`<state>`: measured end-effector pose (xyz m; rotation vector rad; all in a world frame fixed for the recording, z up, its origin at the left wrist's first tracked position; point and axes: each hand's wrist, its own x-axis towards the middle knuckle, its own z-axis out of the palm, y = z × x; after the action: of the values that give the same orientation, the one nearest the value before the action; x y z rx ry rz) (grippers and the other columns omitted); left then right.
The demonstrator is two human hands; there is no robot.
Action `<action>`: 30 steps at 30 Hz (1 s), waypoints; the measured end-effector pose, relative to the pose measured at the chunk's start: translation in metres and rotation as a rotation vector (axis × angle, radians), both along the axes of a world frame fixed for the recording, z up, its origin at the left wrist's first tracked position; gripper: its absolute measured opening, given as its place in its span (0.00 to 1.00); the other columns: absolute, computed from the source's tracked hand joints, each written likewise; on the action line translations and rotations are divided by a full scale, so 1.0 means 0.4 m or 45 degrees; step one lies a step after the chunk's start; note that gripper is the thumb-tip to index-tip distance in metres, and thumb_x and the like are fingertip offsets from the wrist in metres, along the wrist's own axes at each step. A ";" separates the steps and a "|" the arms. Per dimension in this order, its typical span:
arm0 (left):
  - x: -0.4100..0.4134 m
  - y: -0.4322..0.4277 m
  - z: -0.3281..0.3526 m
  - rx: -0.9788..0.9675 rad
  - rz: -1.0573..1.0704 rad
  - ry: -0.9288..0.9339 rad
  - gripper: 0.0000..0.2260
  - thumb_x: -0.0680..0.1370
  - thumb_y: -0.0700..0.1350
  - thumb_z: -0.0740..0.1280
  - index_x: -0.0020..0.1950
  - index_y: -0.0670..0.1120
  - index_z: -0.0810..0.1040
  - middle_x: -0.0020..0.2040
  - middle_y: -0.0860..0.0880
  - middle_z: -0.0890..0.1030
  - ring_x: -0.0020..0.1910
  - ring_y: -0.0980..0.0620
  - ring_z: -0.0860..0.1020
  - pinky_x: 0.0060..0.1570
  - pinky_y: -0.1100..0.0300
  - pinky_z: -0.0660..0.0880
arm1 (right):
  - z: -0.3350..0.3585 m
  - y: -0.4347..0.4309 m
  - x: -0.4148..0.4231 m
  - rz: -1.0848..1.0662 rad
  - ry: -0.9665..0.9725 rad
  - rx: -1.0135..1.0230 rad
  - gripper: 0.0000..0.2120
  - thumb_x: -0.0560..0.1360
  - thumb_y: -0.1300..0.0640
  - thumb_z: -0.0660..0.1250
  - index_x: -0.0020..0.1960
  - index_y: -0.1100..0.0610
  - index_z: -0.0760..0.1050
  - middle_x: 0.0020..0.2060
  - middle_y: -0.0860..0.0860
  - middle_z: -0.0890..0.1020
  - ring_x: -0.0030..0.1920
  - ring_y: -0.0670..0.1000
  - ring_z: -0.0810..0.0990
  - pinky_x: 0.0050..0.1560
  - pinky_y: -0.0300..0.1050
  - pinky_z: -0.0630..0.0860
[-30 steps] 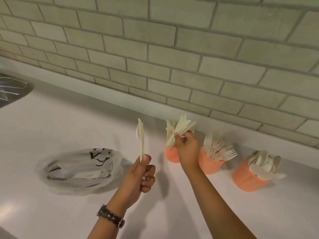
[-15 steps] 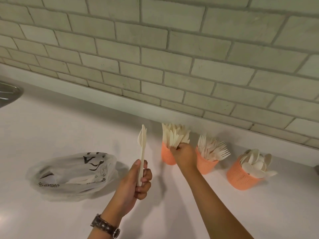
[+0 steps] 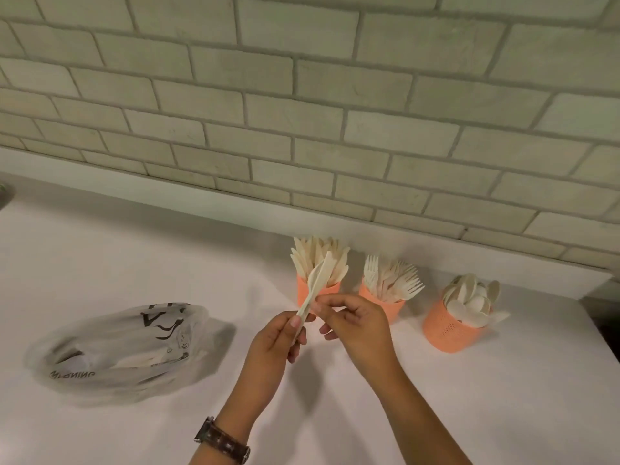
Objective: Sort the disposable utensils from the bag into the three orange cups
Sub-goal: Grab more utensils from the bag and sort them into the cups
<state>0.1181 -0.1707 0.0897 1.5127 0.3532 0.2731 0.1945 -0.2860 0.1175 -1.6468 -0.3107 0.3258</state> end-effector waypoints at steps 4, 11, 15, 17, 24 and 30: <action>0.004 -0.030 0.008 -0.015 0.021 0.001 0.10 0.79 0.42 0.61 0.48 0.46 0.83 0.38 0.46 0.81 0.32 0.56 0.76 0.35 0.67 0.75 | -0.006 -0.013 -0.009 -0.083 0.085 0.068 0.03 0.68 0.63 0.74 0.41 0.62 0.81 0.33 0.49 0.83 0.28 0.48 0.78 0.34 0.45 0.80; 0.006 -0.008 0.001 -0.275 0.140 -0.032 0.07 0.79 0.39 0.60 0.53 0.49 0.74 0.43 0.45 0.86 0.41 0.48 0.84 0.40 0.63 0.79 | -0.013 -0.023 0.025 -0.187 0.161 0.154 0.04 0.69 0.66 0.72 0.38 0.62 0.77 0.28 0.47 0.80 0.27 0.46 0.79 0.30 0.40 0.79; -0.005 0.038 -0.017 -0.343 0.354 -0.054 0.05 0.78 0.38 0.61 0.46 0.47 0.73 0.47 0.47 0.85 0.51 0.45 0.81 0.55 0.50 0.76 | -0.021 0.004 0.100 -0.375 -0.120 -0.016 0.05 0.71 0.68 0.69 0.40 0.60 0.76 0.32 0.54 0.81 0.31 0.46 0.80 0.36 0.40 0.78; -0.016 0.053 -0.015 -0.385 0.459 -0.077 0.07 0.78 0.36 0.61 0.43 0.46 0.73 0.45 0.46 0.81 0.52 0.44 0.78 0.56 0.48 0.75 | -0.017 0.031 0.139 -0.441 -0.334 -0.135 0.01 0.72 0.64 0.69 0.42 0.60 0.77 0.35 0.52 0.82 0.35 0.46 0.81 0.41 0.40 0.77; -0.040 0.076 -0.022 -0.353 0.531 -0.076 0.07 0.74 0.35 0.68 0.44 0.48 0.77 0.34 0.52 0.83 0.46 0.44 0.78 0.54 0.48 0.75 | -0.084 0.110 0.194 -0.209 -0.553 -0.864 0.10 0.74 0.58 0.64 0.43 0.64 0.80 0.46 0.58 0.81 0.41 0.56 0.80 0.37 0.42 0.71; -0.022 0.052 -0.011 -0.330 0.495 0.026 0.06 0.74 0.35 0.68 0.38 0.44 0.76 0.31 0.52 0.82 0.43 0.48 0.79 0.47 0.52 0.78 | -0.065 0.074 0.179 -0.080 -0.606 -0.874 0.08 0.73 0.59 0.66 0.50 0.58 0.80 0.52 0.56 0.78 0.43 0.55 0.77 0.42 0.40 0.68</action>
<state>0.1094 -0.1498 0.0852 1.1855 0.6743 0.4987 0.2659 -0.2566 0.0914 -2.4068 -0.5413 -0.0291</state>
